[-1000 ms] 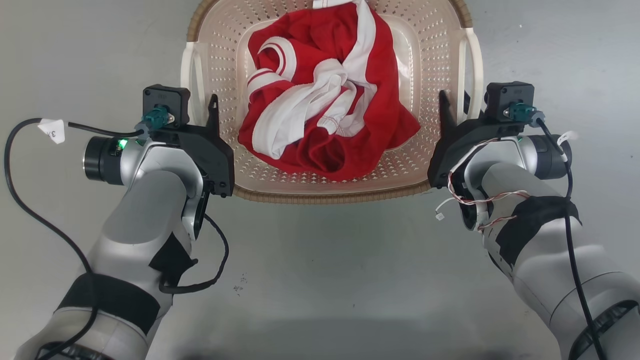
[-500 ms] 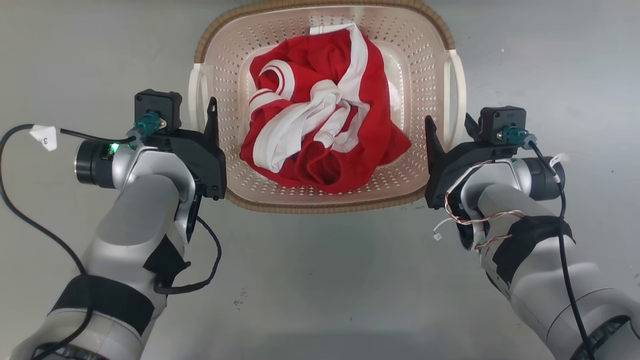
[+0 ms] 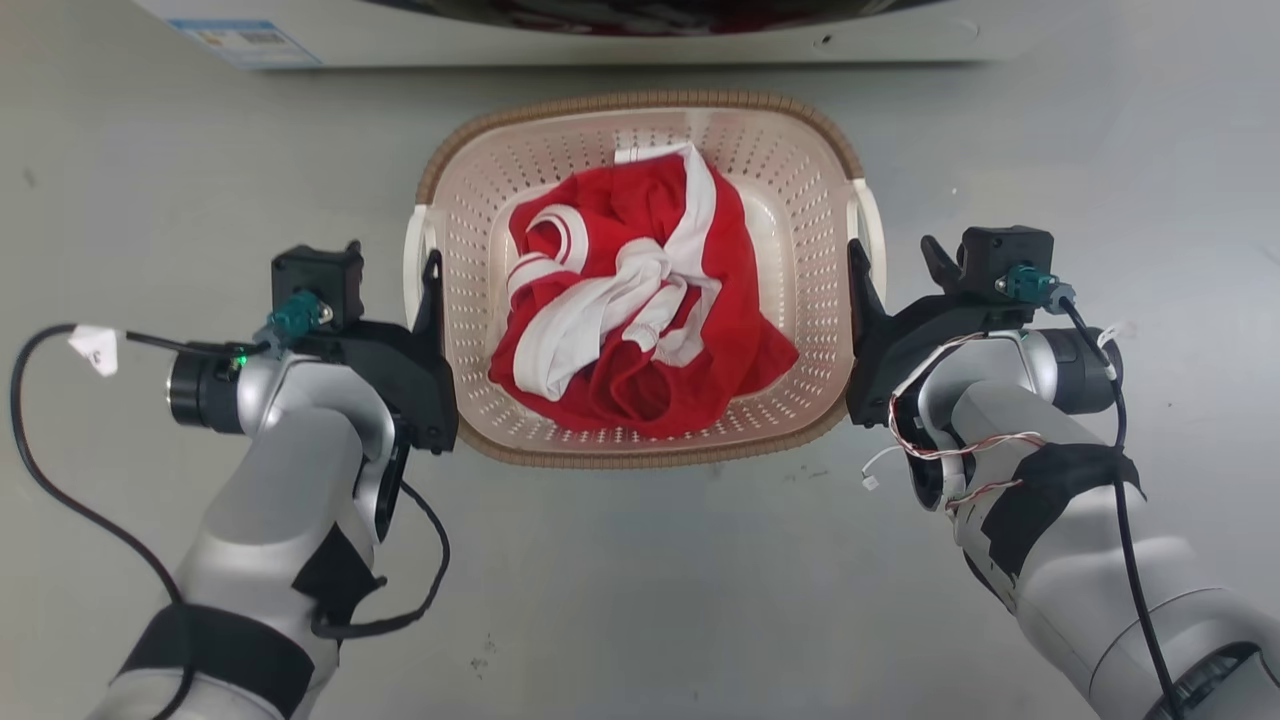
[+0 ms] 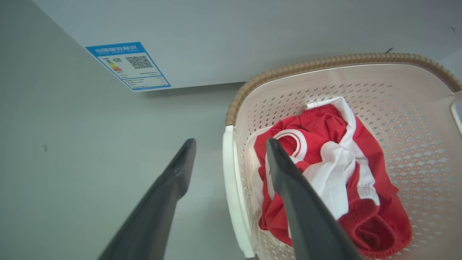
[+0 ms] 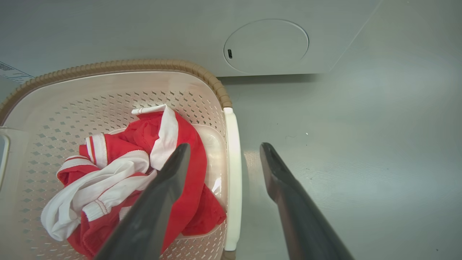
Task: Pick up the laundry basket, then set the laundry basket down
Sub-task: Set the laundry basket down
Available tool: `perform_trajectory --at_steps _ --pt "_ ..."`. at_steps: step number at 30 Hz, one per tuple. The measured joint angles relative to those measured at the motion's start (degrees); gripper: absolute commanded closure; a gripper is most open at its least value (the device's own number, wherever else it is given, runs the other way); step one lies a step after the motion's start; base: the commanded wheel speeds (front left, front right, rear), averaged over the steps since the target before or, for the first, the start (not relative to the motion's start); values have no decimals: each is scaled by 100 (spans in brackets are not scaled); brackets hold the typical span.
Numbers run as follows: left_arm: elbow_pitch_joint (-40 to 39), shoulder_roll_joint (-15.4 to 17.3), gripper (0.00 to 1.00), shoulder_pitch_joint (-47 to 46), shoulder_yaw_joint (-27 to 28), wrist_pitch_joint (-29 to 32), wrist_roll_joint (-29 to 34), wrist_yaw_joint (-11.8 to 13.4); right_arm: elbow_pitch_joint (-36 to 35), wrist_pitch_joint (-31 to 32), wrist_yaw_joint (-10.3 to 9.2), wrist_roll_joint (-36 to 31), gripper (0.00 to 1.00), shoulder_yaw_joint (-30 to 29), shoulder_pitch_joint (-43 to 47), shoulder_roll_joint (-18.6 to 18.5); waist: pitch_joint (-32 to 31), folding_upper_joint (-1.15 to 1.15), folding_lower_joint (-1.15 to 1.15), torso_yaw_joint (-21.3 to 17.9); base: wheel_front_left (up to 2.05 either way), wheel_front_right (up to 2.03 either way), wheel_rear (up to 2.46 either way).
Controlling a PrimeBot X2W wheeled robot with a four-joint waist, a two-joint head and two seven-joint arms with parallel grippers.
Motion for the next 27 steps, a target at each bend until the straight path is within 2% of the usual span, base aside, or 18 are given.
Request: perform_trajectory --at_steps 9,19,27 --pt "-592 -8 0 679 198 -1 -8 -29 -313 0 0 -59 0 -322 453 1 -659 -1 0 -37 0 0 0" --pt "-1465 1 0 1787 486 -1 66 119 -760 0 0 -234 0 -797 1336 -27 -1474 -1 -1 -51 0 0 0" --pt "-2353 59 0 2841 747 -1 332 257 -1334 0 0 -534 0 -1423 2243 -114 -2236 -1 -1 -54 0 0 0"
